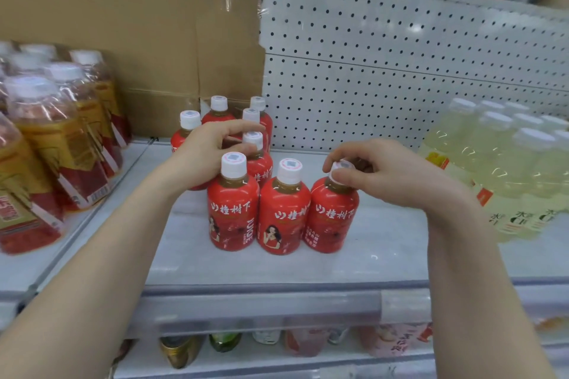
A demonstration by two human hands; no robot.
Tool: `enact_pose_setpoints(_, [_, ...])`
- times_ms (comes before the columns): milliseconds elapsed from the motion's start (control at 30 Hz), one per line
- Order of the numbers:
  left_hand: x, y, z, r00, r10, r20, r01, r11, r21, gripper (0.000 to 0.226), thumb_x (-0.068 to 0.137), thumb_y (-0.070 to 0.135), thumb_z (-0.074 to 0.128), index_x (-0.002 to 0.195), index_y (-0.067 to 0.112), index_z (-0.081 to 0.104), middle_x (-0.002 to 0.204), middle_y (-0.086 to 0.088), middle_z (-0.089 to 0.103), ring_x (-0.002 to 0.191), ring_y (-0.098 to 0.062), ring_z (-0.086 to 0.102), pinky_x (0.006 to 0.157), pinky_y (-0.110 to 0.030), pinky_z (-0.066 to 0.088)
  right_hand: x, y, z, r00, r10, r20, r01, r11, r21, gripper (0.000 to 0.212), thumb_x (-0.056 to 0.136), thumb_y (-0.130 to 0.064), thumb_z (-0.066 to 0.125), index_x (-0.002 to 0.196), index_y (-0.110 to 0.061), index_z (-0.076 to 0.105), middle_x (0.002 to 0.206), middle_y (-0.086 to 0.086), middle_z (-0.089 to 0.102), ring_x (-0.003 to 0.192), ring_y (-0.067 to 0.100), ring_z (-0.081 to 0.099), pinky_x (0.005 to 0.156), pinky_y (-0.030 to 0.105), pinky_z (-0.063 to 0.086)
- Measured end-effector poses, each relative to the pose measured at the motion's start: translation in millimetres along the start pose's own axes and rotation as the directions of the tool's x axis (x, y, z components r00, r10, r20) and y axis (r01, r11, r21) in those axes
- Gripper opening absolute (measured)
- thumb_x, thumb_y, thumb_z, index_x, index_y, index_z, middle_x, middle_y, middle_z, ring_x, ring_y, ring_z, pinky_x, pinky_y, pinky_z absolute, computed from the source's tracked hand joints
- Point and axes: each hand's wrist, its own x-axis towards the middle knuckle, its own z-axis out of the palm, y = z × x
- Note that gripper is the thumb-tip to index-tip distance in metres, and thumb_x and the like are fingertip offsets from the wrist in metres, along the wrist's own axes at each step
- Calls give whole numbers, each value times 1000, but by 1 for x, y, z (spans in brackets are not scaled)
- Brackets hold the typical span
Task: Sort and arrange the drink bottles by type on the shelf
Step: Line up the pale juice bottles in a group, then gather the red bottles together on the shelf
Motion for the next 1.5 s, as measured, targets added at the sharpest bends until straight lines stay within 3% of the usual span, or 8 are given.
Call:
enact_pose_setpoints(167, [0, 0, -9, 1000, 3, 14, -2, 1000, -29, 32, 91, 20, 69, 113, 44, 66, 106, 29, 66, 89, 18, 62, 70, -1, 46, 6, -9, -9, 993, 7, 116, -14, 999, 52, 12, 96, -44, 61, 101, -39, 71, 89, -13, 71, 84, 11, 65, 77, 31, 52])
enact_pose_setpoints(300, [4, 5, -21, 998, -23, 55, 21, 999, 31, 30, 94, 24, 66, 119, 41, 69, 100, 27, 72, 93, 9, 67, 82, -15, 52, 50, -14, -16, 997, -7, -79, 19, 989, 148, 22, 99, -46, 56, 104, -33, 73, 97, -3, 72, 92, 16, 66, 88, 40, 55])
enact_pose_setpoints(433, [2, 1, -36, 913, 155, -376, -75, 973, 220, 25, 90, 17, 70, 112, 29, 74, 105, 10, 71, 96, -10, 65, 86, -26, 52, 119, -21, -2, 990, -140, -22, 141, 989, 51, 31, 103, -26, 58, 132, -34, 64, 117, -7, 67, 87, 9, 64, 87, 34, 57])
enact_pose_setpoints(567, [6, -23, -51, 924, -6, -382, 212, 841, 499, 36, 93, 32, 65, 129, 28, 64, 127, -3, 60, 110, -25, 58, 93, -41, 48, 168, -37, 20, 960, -259, 105, 266, 962, -59, 45, 103, -24, 59, 148, -27, 52, 141, -3, 57, 104, 7, 56, 91, 23, 43])
enact_pose_setpoints(733, [6, -30, -53, 928, -97, -360, 256, 868, 425, 33, 94, 29, 65, 127, 29, 62, 116, 1, 71, 99, -16, 64, 89, -36, 52, 180, -29, 33, 966, -253, 58, 254, 967, -1, 24, 93, -27, 73, 116, -18, 71, 89, -9, 63, 82, 12, 57, 70, 25, 45])
enact_pose_setpoints(1133, [6, -13, -44, 988, -130, -88, 137, 988, 72, 17, 88, 24, 73, 103, 32, 70, 99, 11, 75, 91, -4, 71, 81, -26, 58, 75, 40, -9, 1000, -16, -8, 16, 997, 72, 10, 88, -31, 77, 96, -35, 72, 77, -12, 65, 59, -5, 55, 55, 13, 41])
enact_pose_setpoints(1300, [13, -4, -27, 994, -108, 8, 108, 994, -1, 21, 89, 19, 72, 109, 28, 71, 104, 7, 76, 95, -12, 73, 89, -39, 59, 64, 38, 1, 996, 8, -90, 3, 993, 115, 8, 91, -31, 72, 94, -38, 72, 80, -9, 73, 75, 7, 68, 70, 34, 53])
enact_pose_setpoints(1500, [6, -3, -26, 998, -43, 47, 41, 998, 42, 26, 91, 18, 70, 115, 28, 70, 108, 8, 73, 88, 9, 66, 70, -6, 49, 59, 29, 8, 995, 15, -99, 2, 985, 170, 9, 93, -29, 71, 100, -33, 73, 87, -3, 77, 90, 22, 73, 79, 41, 57])
